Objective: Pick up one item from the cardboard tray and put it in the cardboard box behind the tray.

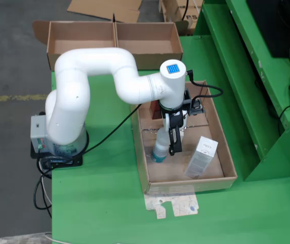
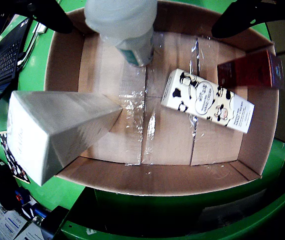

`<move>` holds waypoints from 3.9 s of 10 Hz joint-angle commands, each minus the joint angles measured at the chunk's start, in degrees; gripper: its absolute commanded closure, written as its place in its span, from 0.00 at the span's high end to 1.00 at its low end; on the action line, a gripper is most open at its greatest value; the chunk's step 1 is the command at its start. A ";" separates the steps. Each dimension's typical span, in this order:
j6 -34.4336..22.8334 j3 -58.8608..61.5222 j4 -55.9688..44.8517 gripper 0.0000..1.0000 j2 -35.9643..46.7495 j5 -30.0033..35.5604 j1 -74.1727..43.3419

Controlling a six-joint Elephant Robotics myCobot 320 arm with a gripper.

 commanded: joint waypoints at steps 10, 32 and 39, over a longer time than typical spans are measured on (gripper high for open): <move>0.76 1.17 1.73 1.00 1.20 -0.69 0.38; 0.76 1.17 1.73 0.00 1.20 -0.69 0.38; 0.76 1.17 1.73 0.00 1.20 -0.69 0.38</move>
